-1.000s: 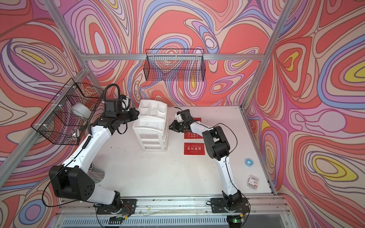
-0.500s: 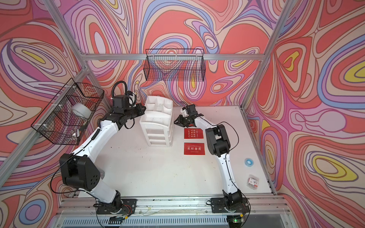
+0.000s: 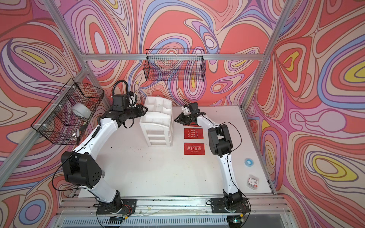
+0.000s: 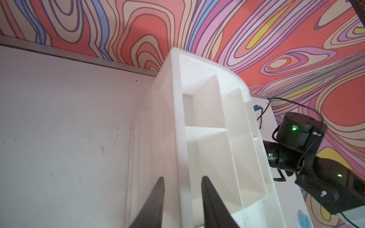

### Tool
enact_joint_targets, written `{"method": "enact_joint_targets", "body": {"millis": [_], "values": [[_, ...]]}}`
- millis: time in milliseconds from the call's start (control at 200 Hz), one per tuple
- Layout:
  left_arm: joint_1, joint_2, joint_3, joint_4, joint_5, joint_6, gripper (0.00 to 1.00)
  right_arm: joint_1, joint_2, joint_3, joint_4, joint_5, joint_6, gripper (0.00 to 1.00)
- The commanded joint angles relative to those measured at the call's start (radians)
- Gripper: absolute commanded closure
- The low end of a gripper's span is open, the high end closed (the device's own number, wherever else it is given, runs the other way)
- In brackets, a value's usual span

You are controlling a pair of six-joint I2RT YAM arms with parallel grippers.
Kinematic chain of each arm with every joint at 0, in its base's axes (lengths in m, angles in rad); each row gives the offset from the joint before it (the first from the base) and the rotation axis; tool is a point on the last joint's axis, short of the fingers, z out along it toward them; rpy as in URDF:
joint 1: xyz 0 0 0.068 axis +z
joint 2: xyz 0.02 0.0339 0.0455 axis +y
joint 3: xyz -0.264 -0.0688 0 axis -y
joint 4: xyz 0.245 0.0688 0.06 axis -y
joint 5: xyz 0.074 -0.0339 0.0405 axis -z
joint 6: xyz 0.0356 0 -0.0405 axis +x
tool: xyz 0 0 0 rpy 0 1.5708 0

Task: Take the postcards out of the drawer
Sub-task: Move the storage box to the center of the board, then reset both arms

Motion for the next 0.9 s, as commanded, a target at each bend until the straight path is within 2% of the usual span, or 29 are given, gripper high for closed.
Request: {"method": "enact_joint_targets", "body": {"millis": [0,250,396,541,711,896], "values": [[0.027,-0.055,0.037,-0.082,-0.028,0.058,0.62,-0.021,-0.127,-0.042,-0.028,0.043,-0.060,0.70],[0.038,-0.199,0.008,-0.108,-0.207,0.175,0.54,-0.040,-0.341,-0.234,-0.096,0.216,-0.165,0.61],[0.039,-0.282,-0.025,-0.106,-0.269,0.209,0.47,-0.048,-0.482,-0.365,-0.108,0.298,-0.205,0.56],[0.039,-0.375,-0.085,-0.118,-0.320,0.237,0.44,-0.051,-0.662,-0.530,-0.078,0.396,-0.227,0.42],[0.039,-0.492,-0.190,-0.105,-0.392,0.260,0.37,-0.058,-0.843,-0.664,-0.081,0.497,-0.265,0.30],[0.039,-0.595,-0.282,-0.068,-0.428,0.269,0.31,-0.100,-1.030,-0.801,-0.026,0.509,-0.285,0.10]]}}
